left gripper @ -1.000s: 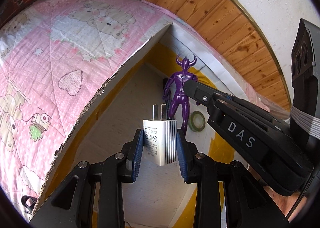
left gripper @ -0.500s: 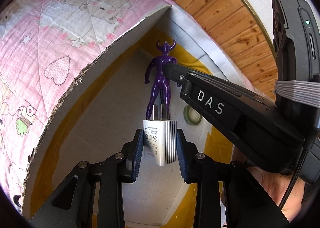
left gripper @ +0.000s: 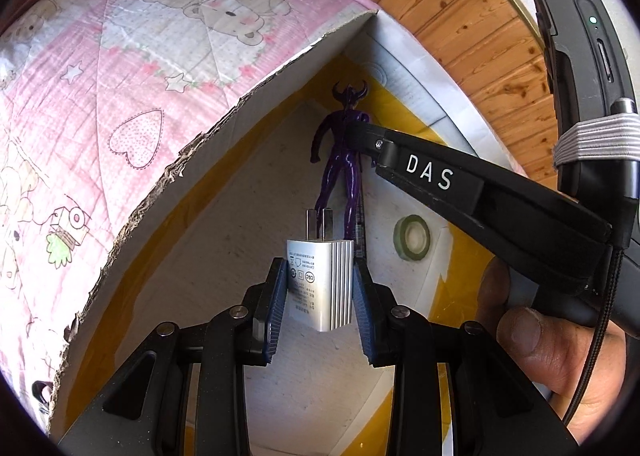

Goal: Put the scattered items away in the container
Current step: 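Lower the charger and purple figure down into the box with both grippers, then open both grippers to release the charger and purple figure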

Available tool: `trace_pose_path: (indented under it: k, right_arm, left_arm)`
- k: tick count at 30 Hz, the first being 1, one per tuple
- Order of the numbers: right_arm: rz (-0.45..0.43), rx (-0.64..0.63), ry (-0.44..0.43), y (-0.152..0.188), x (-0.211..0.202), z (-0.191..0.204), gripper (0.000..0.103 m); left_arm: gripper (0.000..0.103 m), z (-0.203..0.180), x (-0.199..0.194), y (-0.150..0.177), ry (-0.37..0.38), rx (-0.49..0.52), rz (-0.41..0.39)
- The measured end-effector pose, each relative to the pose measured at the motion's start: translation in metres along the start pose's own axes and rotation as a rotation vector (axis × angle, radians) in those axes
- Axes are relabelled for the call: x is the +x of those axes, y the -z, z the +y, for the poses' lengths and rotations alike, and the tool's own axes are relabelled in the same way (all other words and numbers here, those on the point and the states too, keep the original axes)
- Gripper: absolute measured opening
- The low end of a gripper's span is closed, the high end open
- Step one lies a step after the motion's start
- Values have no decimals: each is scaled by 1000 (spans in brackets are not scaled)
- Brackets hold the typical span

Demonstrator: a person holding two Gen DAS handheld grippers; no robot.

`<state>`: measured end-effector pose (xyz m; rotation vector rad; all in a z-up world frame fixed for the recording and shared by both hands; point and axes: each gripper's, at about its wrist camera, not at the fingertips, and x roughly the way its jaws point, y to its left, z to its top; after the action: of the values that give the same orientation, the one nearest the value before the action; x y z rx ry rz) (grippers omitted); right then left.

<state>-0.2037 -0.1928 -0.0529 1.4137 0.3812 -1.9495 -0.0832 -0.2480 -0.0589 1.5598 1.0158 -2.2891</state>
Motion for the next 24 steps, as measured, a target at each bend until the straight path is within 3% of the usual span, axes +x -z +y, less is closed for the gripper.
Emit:
trace_pose_path:
  k: [4, 10, 13, 15, 24]
  right_arm:
    - [30, -14, 8, -1, 9, -1, 10]
    - [28, 3, 12, 0, 14, -8, 11]
    - [13, 37, -5, 2, 9, -15, 16]
    - [-4, 51, -26, 4, 2, -17, 21]
    - [-121, 131, -130, 38, -66, -31, 22]
  left_arm:
    - [33, 2, 6, -2, 9, -36, 19]
    - [34, 24, 11, -11, 59, -179, 35]
    - [46, 32, 11, -13, 86, -229, 42]
    - [48, 31, 9, -13, 93, -234, 44]
    - [50, 4, -11, -5, 74, -191, -7]
